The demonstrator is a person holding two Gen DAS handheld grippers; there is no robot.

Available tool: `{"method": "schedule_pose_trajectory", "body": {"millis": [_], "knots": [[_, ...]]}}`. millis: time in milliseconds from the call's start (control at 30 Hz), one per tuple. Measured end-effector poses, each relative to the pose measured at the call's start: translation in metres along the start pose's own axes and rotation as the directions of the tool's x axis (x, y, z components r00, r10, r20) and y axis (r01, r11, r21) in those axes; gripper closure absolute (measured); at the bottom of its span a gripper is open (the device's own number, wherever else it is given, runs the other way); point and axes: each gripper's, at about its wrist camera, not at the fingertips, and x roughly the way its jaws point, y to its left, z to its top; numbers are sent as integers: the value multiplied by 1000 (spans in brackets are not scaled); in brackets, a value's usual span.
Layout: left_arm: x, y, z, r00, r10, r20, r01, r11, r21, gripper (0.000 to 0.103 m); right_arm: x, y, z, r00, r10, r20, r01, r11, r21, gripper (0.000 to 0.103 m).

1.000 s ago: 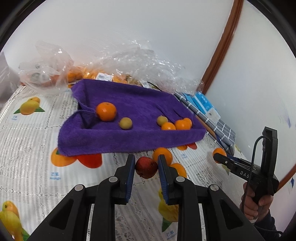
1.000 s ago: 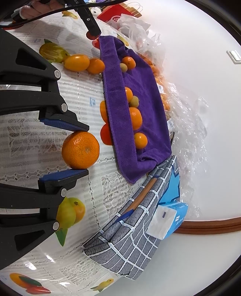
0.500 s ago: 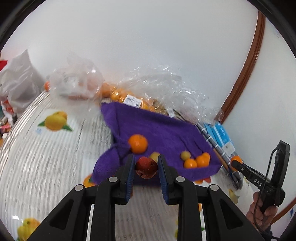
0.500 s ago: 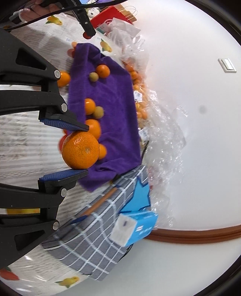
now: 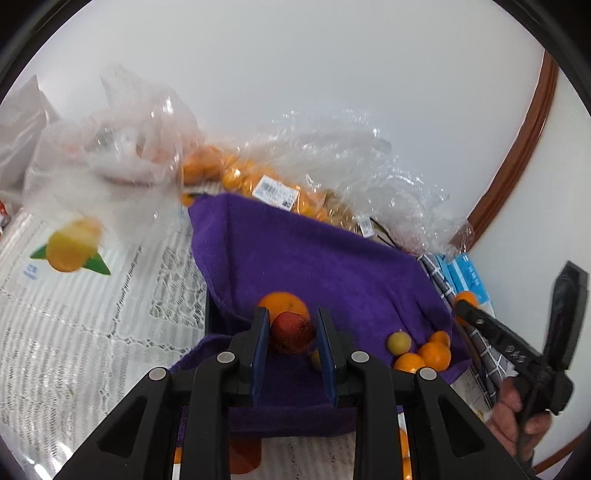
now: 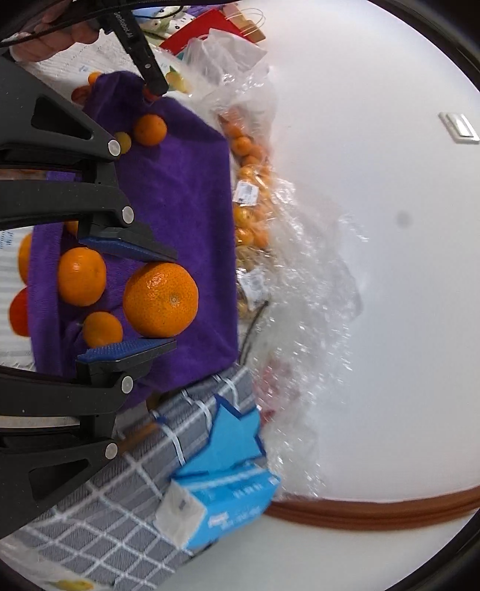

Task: Organize fruits
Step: 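Carry the held orange and apple over the purple towel and lower them, then open both tools to release the orange and apple onto the towel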

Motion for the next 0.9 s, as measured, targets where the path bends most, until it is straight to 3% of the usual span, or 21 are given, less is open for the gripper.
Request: {"method": "schedule_pose_trajectory", "body": {"millis": [100, 267, 800, 900], "knots": [[5, 0, -2, 1000, 6, -13, -6, 1000, 6, 79, 20, 1, -8, 998, 1, -59, -1, 1000, -11, 63], [7, -4, -4, 1000, 22, -11, -22, 1000, 22, 79, 34, 5, -15, 996, 2, -86, -5, 999, -37, 63], [20, -11, -8, 998, 52, -35, -50, 997, 55, 79, 33, 8, -23, 997, -20, -69, 16, 998, -59, 62], [22, -12, -8, 998, 58, -37, -55, 996, 66, 79, 25, 4, -23, 997, -27, -68, 25, 999, -26, 55]]}}
